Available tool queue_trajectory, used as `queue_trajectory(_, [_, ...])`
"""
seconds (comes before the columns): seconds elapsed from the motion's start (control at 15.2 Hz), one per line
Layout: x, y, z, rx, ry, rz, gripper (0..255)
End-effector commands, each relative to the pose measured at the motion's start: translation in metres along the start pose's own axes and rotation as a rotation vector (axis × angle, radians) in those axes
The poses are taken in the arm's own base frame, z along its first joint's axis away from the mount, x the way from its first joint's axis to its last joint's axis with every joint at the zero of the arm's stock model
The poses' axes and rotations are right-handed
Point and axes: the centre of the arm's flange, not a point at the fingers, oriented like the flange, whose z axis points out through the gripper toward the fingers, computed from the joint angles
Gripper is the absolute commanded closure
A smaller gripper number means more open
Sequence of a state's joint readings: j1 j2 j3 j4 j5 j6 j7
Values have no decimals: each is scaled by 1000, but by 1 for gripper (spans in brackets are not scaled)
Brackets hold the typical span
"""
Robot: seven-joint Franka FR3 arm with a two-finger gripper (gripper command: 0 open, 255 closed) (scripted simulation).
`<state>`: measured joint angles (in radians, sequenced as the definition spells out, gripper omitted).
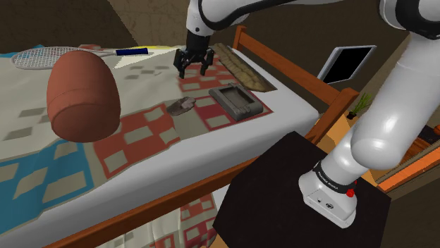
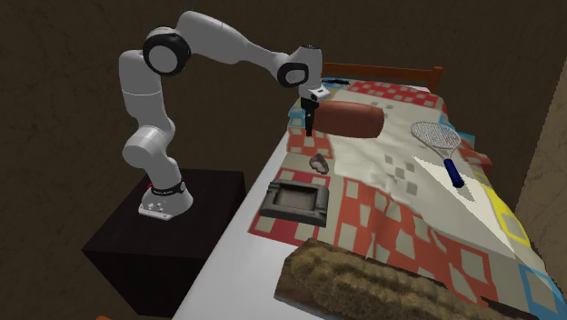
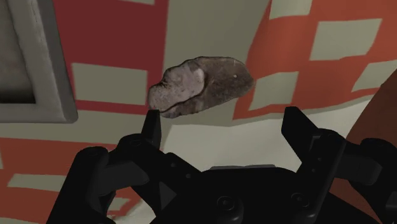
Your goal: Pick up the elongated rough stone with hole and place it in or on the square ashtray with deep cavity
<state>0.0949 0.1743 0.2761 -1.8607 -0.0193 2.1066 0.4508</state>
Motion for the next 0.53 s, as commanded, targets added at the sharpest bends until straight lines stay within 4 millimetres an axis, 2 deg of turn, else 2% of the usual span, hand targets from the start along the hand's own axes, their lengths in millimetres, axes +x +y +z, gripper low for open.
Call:
queue_trajectory(0.0, [19, -15, 12, 11, 8, -2, 0])
queue_trajectory(0.2, [42, -35, 26, 24, 19, -5, 0])
queue_trajectory(0.46, [42, -36, 47, 24, 19, -5, 0])
